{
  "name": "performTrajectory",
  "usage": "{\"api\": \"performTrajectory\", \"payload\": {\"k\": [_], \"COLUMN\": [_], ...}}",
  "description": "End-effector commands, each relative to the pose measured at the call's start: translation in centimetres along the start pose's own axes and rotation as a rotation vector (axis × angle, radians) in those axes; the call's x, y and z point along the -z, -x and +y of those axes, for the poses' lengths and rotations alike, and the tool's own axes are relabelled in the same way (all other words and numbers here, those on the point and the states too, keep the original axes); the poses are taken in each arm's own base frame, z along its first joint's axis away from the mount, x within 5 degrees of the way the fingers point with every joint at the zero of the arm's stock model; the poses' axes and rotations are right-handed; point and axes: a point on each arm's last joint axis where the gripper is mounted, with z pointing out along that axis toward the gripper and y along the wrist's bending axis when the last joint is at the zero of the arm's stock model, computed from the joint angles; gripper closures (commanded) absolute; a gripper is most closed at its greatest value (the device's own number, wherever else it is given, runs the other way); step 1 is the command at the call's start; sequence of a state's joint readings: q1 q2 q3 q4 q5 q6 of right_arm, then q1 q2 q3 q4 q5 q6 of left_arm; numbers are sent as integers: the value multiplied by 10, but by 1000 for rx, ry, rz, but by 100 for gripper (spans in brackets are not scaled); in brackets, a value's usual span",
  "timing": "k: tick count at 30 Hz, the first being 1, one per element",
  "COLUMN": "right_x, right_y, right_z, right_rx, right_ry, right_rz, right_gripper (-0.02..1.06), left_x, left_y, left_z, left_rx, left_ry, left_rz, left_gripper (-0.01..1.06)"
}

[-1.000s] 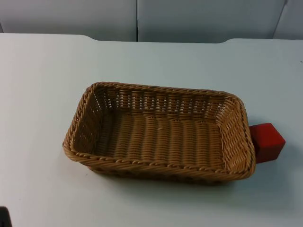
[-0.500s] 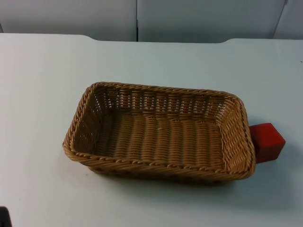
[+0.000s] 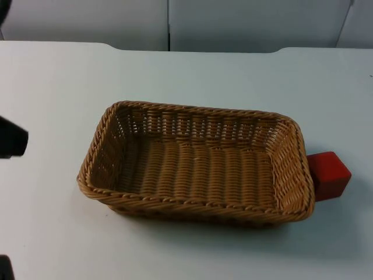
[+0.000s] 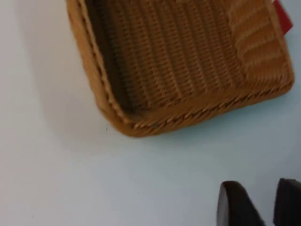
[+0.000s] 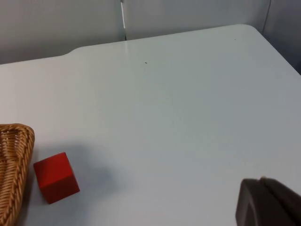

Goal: Pick up the basket with the left hand and place the cube into the basket with the right hand.

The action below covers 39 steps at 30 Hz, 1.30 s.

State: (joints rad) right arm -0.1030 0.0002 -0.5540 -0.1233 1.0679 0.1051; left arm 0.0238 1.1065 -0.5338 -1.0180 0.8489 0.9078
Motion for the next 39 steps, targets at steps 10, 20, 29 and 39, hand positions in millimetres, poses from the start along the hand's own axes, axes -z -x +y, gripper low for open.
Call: {"api": "performTrajectory", "payload": {"k": [10, 20, 29, 39], "right_x": [0, 0, 0, 0], "right_y": [1, 1, 1, 1], "right_z": [0, 0, 0, 0], "right_rx": [0, 0, 0, 0], "right_ry": [-8, -8, -8, -8], "right_rz": [-12, -12, -12, -12], "right_gripper": [105, 105, 105, 105], "left_x": [-20, -60, -100, -137], "left_y": [13, 2, 15, 38], "left_z": [28, 56, 44, 53], "left_rx": [99, 221, 135, -47], "left_ry": [125, 100, 43, 167], "left_rz": [-77, 59, 99, 139], "left_gripper": [38, 38, 38, 38]}}
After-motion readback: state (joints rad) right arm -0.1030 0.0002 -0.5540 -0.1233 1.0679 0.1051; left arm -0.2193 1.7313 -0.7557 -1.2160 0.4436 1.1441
